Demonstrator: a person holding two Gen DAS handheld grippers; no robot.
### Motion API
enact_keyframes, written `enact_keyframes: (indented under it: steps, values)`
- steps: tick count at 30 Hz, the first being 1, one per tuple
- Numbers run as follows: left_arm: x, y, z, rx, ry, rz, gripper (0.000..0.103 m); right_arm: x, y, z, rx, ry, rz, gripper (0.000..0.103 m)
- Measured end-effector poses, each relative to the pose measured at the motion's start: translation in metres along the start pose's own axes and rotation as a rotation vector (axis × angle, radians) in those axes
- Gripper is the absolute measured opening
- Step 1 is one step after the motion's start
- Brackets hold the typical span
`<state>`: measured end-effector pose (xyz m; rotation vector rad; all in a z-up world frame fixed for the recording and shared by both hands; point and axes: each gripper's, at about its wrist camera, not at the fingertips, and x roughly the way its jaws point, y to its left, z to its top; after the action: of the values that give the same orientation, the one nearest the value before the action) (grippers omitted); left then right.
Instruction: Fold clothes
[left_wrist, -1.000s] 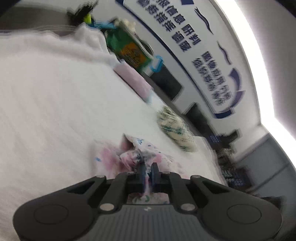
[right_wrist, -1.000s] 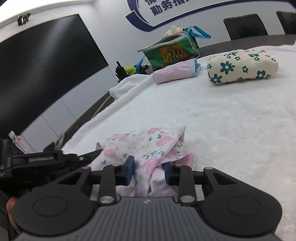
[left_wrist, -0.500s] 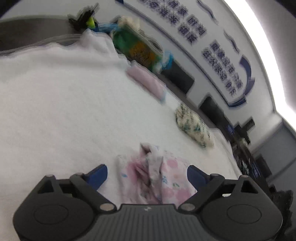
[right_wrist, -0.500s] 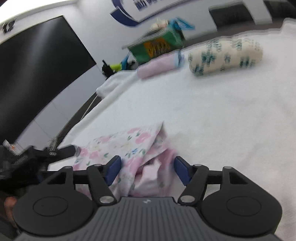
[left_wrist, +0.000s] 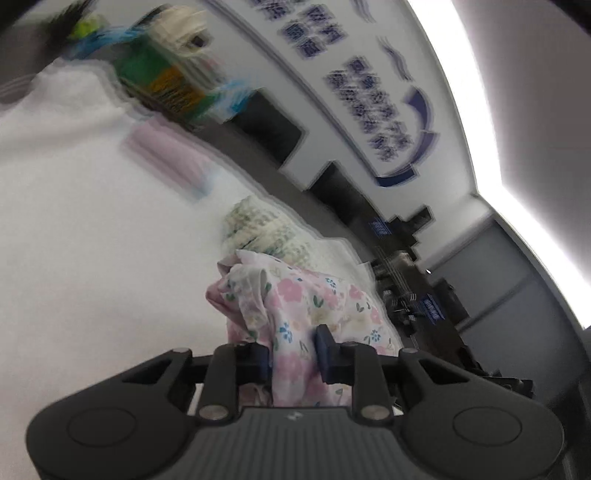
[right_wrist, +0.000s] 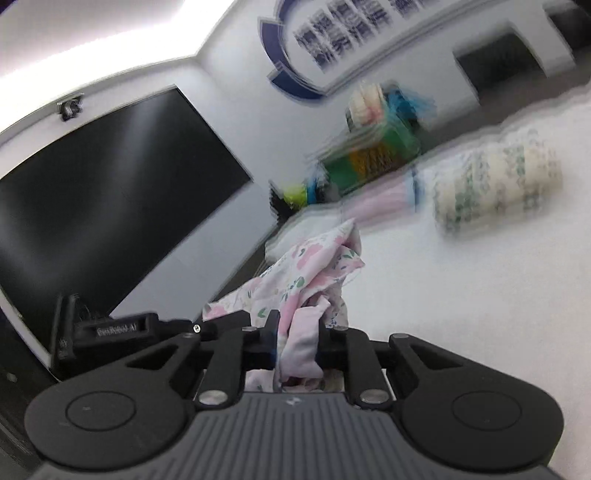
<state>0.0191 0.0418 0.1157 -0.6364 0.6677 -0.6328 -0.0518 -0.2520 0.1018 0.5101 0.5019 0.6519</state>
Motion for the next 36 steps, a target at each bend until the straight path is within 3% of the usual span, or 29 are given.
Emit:
enact_keyframes:
  steps: [5,8,11,14,16,18,19,22,24,25,26,29,30,32,33,36]
  values:
    - [0.079,-0.061,0.094,0.107,-0.027,-0.013,0.022,-0.009,-0.018,0.112,-0.067,-0.122,-0.082,0.015]
    - [0.143,-0.049,0.117,0.083,-0.008,-0.004,0.023,0.011,-0.050,0.163,-0.067,-0.121,-0.181,0.015]
    - [0.206,-0.020,0.123,0.025,0.025,0.025,0.022,0.047,-0.106,0.189,-0.034,-0.039,-0.249,0.015]
    - [0.255,0.021,0.109,-0.028,0.044,0.082,0.022,0.093,-0.173,0.188,0.049,0.078,-0.289,0.015]
    - [0.282,0.045,0.092,-0.015,0.041,0.136,0.023,0.119,-0.203,0.175,0.042,0.124,-0.352,0.015]
    - [0.287,0.061,0.075,-0.028,-0.004,0.118,0.030,0.139,-0.218,0.157,-0.023,0.165,-0.402,0.023]
    - [0.284,0.066,0.071,-0.043,-0.023,0.095,0.032,0.140,-0.219,0.150,-0.051,0.154,-0.400,0.035]
    - [0.259,0.063,0.078,-0.067,-0.020,0.080,0.040,0.118,-0.215,0.156,-0.090,0.132,-0.385,0.057]
    - [0.249,0.041,0.089,0.017,-0.087,0.103,0.040,0.098,-0.199,0.165,-0.205,0.021,-0.431,0.057]
    - [0.245,0.027,0.093,0.073,-0.146,0.113,0.040,0.090,-0.191,0.169,-0.274,-0.044,-0.465,0.055]
    - [0.241,0.014,0.097,0.129,-0.204,0.122,0.040,0.090,-0.183,0.171,-0.316,-0.080,-0.483,0.044]
    - [0.255,-0.018,0.093,0.255,-0.315,0.183,0.039,0.113,-0.178,0.175,-0.345,-0.063,-0.428,0.019]
    - [0.267,-0.018,0.087,0.262,-0.300,0.222,0.037,0.131,-0.180,0.170,-0.360,-0.034,-0.456,0.018]
    - [0.293,-0.011,0.072,0.249,-0.239,0.290,0.010,0.156,-0.192,0.155,-0.351,0.020,-0.487,0.012]
    - [0.299,-0.003,0.063,0.242,-0.222,0.312,0.010,0.167,-0.199,0.146,-0.340,0.051,-0.486,0.012]
    - [0.301,0.020,0.029,0.277,-0.239,0.353,0.012,0.178,-0.194,0.120,-0.447,0.025,-0.514,0.012]
